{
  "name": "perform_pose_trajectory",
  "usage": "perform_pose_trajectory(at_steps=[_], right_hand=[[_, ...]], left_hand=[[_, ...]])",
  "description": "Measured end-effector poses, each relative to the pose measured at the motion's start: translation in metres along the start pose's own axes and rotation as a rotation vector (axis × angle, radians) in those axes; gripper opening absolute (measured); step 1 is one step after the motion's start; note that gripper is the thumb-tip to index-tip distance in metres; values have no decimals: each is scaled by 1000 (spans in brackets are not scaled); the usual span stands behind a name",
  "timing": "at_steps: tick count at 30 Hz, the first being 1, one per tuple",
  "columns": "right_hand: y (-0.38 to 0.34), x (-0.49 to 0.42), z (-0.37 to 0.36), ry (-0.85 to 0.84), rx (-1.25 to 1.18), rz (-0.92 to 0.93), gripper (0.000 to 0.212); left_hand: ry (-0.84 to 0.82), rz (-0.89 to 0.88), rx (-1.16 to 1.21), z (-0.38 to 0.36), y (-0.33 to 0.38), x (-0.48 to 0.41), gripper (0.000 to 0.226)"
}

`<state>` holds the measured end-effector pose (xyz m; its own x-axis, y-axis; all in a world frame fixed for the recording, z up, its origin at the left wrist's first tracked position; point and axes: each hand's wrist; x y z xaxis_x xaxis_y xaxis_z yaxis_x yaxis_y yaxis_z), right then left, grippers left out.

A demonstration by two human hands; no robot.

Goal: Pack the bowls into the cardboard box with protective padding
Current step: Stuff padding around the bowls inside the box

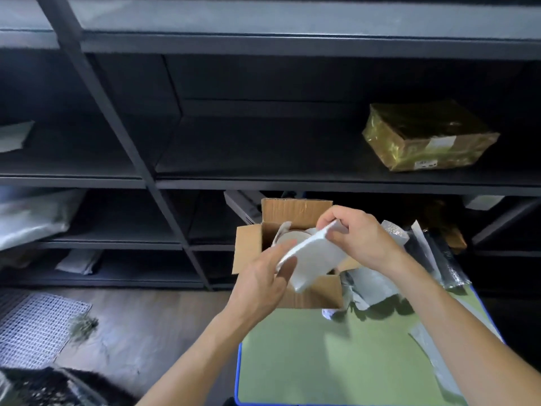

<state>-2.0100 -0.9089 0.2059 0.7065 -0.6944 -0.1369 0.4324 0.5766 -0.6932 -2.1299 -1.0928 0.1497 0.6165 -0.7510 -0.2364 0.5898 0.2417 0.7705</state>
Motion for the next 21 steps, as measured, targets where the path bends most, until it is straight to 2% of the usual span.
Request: perform_pose_trajectory(at_steps=[2,6,10,13,17,21], right_hand=[[-18,-11,-6,38,38,60,21],[-49,-32,-18,107,219,187,32],[-73,-50,-35,61,345,320,27],[-79,-60,-49,38,422,402,25],[-79,-69,-55,-75,444,464,29],[-75,-75,-57,-167,439,469,23]], left_hand=[[18,-18,45,9,-4,-2,39],[143,-55,-24,19,-24,-9,41],[211,-42,-79,26,-29,-9,25],[216,45,-106,21,-27,-9,19],[183,121,-166,12,-25,-11,40],[163,202,-200,-1,-25,-13,42]])
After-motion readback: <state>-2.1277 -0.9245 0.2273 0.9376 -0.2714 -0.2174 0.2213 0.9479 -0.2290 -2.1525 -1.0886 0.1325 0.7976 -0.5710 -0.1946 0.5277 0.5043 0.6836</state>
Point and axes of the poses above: each hand's wrist, its own x-axis away from the middle knuckle, its own z-axis out of the back of the hand, y = z × x, and after that the axes turned 14 degrees about y, right-handed
